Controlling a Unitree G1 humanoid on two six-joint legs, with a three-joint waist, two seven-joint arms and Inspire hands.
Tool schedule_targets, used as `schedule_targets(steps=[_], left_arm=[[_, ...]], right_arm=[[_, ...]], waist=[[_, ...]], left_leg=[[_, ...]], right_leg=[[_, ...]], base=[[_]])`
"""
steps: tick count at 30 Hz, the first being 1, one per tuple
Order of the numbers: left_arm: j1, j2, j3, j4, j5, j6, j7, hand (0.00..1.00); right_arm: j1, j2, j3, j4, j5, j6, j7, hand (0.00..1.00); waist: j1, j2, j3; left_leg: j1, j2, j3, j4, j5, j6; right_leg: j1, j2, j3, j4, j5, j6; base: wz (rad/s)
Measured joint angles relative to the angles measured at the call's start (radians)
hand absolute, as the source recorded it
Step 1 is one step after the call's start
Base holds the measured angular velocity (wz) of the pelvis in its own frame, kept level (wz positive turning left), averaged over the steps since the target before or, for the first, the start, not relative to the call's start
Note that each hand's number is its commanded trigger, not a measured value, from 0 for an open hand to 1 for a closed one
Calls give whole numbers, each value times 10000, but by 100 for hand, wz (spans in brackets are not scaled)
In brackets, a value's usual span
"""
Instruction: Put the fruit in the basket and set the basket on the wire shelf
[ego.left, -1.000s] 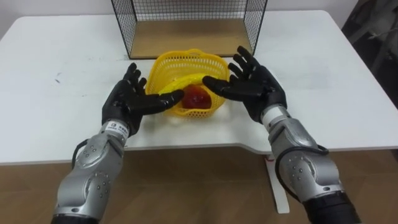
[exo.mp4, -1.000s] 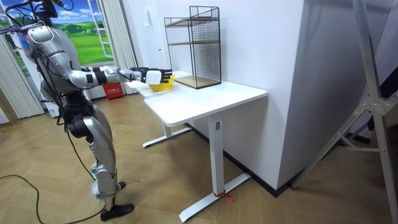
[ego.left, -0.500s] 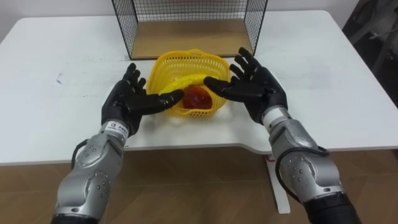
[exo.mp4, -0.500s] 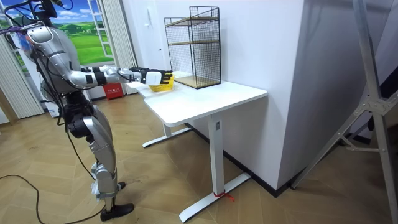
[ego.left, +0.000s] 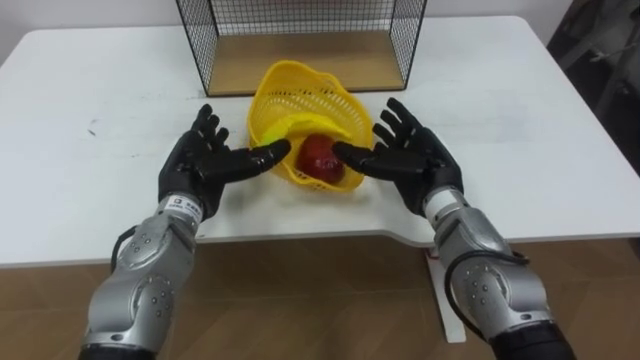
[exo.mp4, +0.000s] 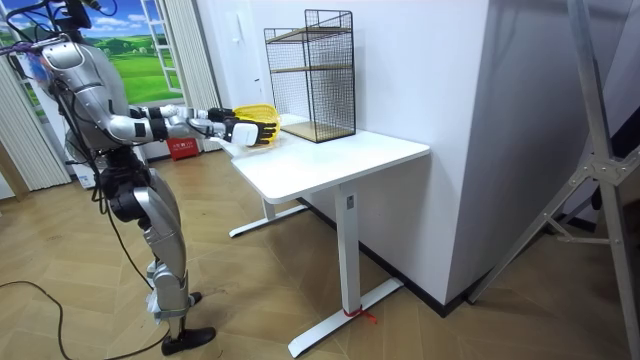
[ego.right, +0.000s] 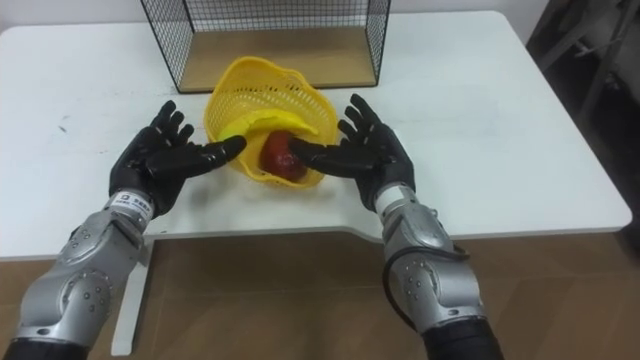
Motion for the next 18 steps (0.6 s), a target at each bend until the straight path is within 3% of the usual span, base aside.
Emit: schedule_targets(steps=[18], left_arm=[[0,-3,-2,-1,3,-1,-2,0]], right_arm=[[0,54,140,347,-8,0,74,0]], waist=[[2,0,-3]], left_leg=[[112,0,-1,8,2,2]], right_leg=[[111,-5,1,-4,37,2]], base=[[0]])
